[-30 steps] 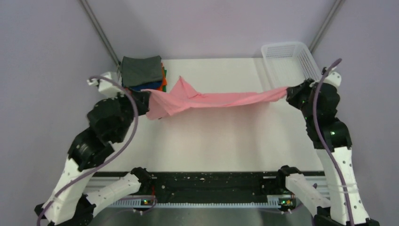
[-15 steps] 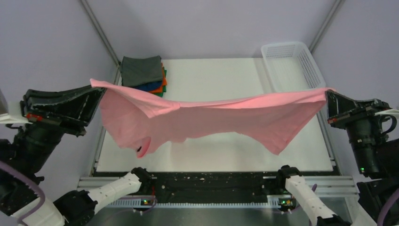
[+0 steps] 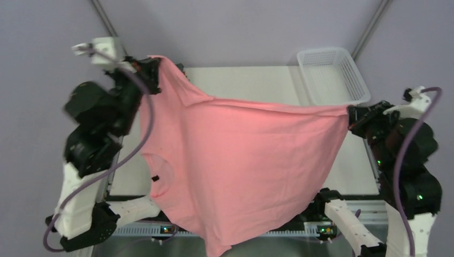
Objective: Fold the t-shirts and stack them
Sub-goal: Flatten out the tshirt
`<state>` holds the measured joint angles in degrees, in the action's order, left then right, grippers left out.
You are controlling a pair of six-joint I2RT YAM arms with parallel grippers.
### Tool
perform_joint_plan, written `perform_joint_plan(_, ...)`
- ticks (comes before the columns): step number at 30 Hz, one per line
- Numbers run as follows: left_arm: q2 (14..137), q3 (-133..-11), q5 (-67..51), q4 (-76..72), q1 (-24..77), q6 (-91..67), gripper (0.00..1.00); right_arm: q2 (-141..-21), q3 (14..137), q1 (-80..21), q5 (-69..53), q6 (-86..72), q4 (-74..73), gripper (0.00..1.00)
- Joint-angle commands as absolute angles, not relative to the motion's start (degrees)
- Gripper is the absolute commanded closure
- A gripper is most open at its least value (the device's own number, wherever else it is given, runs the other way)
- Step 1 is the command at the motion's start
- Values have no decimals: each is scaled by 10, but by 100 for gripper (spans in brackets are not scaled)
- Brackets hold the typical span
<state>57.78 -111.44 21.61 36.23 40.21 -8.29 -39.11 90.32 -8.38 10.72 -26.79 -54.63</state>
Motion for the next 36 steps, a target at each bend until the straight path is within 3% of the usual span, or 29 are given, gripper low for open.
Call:
perform_joint_plan(1, 696, -1001, 405, 308, 370, -49, 100, -435, 777, -82, 155, -284, -497, 100)
perform_joint_plan(8, 880, -899, 237, 236, 231, -87, 100, -558, 557, -81, 203, -280, -281, 100)
perform_joint_plan(17, 1216, -1077, 219, 321, 206, -91, 100, -795, 511, -81, 237, -259, -99, 100)
perform_joint_plan(36, 1358, -1232, 78, 273, 143, -148, 100, -967, 623, -81, 341, -252, -41, 99)
